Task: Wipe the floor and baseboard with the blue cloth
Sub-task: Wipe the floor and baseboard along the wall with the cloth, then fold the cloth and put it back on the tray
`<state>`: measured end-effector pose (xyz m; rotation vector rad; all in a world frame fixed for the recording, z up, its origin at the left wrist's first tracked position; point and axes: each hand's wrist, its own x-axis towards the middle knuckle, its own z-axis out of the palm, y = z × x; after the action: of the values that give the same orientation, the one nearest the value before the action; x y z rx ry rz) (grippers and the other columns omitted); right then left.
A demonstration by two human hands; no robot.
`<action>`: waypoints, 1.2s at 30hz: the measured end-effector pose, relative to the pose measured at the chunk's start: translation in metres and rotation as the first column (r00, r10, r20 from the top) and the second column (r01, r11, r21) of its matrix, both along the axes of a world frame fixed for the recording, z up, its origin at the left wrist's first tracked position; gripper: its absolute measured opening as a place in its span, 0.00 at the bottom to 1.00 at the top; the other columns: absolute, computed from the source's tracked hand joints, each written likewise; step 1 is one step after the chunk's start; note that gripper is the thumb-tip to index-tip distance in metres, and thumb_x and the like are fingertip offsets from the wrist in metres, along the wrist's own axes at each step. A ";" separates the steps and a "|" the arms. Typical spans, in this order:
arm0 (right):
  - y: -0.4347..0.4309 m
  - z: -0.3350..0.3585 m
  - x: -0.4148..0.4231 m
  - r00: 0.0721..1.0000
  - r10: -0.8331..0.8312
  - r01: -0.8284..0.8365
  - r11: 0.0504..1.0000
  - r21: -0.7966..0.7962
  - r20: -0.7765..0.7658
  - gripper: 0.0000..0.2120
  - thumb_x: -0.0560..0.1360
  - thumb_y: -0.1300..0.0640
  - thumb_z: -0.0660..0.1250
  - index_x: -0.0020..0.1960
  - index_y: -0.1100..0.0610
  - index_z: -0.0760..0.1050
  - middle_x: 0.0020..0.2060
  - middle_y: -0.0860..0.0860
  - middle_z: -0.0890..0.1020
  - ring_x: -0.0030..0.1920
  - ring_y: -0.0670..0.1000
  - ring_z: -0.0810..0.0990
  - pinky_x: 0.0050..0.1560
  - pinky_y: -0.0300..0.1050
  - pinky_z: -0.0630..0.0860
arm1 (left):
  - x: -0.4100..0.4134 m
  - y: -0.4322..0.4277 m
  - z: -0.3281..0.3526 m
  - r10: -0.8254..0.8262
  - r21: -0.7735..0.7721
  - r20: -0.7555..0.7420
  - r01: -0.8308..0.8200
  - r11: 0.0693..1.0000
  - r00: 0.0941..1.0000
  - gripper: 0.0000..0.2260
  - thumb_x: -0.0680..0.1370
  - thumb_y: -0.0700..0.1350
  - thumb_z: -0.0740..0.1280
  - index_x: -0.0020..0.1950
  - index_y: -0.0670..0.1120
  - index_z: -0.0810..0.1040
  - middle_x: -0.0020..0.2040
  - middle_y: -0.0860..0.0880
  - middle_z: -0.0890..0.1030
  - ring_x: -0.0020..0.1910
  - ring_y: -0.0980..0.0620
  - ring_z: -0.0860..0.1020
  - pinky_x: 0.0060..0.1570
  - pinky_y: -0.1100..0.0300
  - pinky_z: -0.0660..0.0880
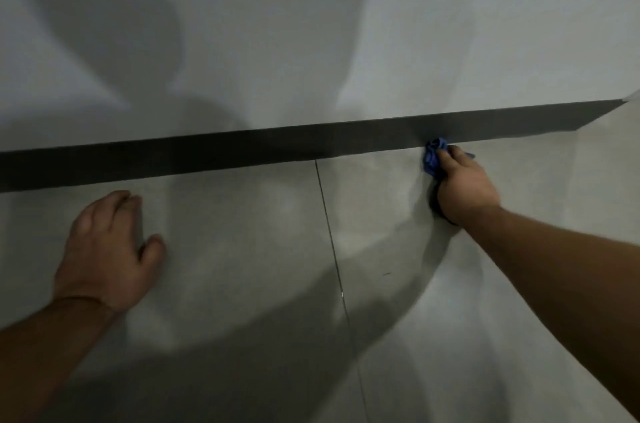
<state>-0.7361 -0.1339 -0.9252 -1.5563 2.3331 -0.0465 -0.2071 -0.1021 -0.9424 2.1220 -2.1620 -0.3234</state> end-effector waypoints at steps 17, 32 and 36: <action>0.005 -0.003 0.239 0.897 0.415 -0.399 0.908 -0.126 0.152 0.27 0.82 0.58 0.61 0.80 0.52 0.64 0.81 0.54 0.62 0.80 0.58 0.58 0.81 0.54 0.51 | -0.019 0.016 0.018 -0.010 0.112 -0.089 0.020 0.994 0.996 0.32 0.80 0.58 0.66 0.80 0.46 0.64 0.83 0.43 0.58 0.81 0.41 0.56 0.81 0.50 0.53; 0.052 0.004 0.350 0.468 0.828 -0.855 0.513 -0.080 0.309 0.31 0.81 0.60 0.62 0.80 0.43 0.60 0.81 0.47 0.61 0.82 0.51 0.53 0.82 0.56 0.47 | 0.006 0.076 0.028 0.084 0.154 -0.253 -0.046 0.987 0.964 0.37 0.74 0.52 0.70 0.81 0.47 0.62 0.79 0.48 0.65 0.79 0.48 0.60 0.80 0.54 0.58; 0.070 0.018 0.328 0.520 0.660 -0.689 0.699 -0.191 0.542 0.31 0.77 0.56 0.70 0.78 0.47 0.64 0.74 0.48 0.73 0.72 0.50 0.73 0.73 0.43 0.65 | 0.005 0.075 0.033 0.164 0.138 -0.354 -0.123 0.983 0.921 0.31 0.76 0.47 0.69 0.79 0.48 0.67 0.76 0.47 0.72 0.75 0.46 0.67 0.77 0.53 0.65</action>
<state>-0.4081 -0.0641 -0.9068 -1.9756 1.1398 -0.2373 -0.2025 -0.0269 -0.9091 2.0608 -1.8074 -0.7745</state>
